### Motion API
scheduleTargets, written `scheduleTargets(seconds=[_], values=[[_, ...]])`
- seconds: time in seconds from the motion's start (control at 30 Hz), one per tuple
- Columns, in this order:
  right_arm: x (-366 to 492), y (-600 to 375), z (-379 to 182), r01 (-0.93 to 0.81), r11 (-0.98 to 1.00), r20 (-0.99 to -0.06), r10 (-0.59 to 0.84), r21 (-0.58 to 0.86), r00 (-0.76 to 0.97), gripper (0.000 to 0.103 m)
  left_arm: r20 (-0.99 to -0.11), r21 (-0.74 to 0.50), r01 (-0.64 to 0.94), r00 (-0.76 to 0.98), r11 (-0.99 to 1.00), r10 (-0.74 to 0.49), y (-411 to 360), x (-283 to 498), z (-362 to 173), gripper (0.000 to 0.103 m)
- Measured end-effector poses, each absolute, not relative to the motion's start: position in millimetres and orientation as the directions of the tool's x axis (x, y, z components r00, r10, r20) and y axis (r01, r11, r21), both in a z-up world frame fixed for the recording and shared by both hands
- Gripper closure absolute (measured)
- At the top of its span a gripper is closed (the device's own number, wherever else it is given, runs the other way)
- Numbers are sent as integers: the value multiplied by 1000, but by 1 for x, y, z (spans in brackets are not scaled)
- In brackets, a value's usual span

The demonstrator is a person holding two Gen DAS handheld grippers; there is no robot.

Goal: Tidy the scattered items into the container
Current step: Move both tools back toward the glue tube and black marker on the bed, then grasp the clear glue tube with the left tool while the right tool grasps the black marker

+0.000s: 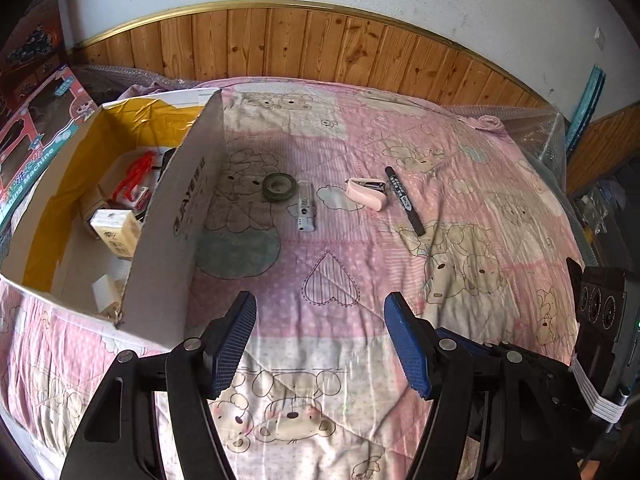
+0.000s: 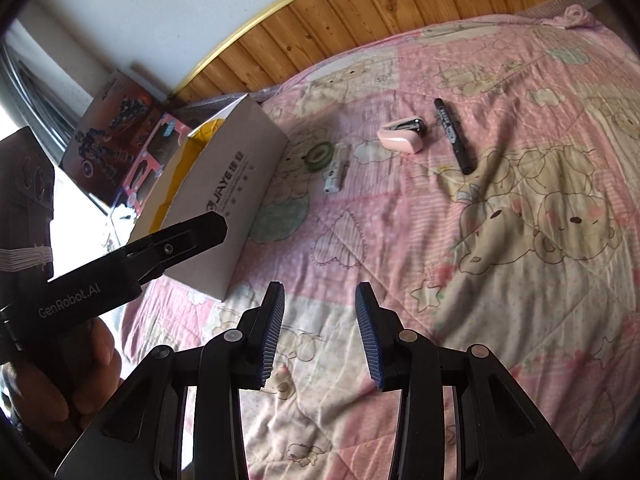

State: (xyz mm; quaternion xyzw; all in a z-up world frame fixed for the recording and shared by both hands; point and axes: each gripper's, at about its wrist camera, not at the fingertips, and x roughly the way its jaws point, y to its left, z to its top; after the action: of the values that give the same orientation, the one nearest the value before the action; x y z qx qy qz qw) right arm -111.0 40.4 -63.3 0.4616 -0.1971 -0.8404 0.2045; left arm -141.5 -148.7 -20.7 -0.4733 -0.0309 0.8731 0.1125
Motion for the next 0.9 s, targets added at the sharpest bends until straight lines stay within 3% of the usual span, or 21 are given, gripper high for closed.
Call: scheduleTargets(seconds=[0.5, 0.67, 0.9], values=[[-228, 89, -78, 96, -920, -773, -373, 380, -514, 62, -865, -166, -92, -464, -982, 190, -133, -267, -99, 36], [-267, 91, -100, 104, -939, -809, -335, 327, -482, 62, -878, -167, -80, -441, -983, 185, -132, -298, -126, 44], [-298, 85, -135, 129, -952, -848, -305, 277, -433, 64, -866, -127, -98, -475, -987, 159, -126, -313, -146, 45]])
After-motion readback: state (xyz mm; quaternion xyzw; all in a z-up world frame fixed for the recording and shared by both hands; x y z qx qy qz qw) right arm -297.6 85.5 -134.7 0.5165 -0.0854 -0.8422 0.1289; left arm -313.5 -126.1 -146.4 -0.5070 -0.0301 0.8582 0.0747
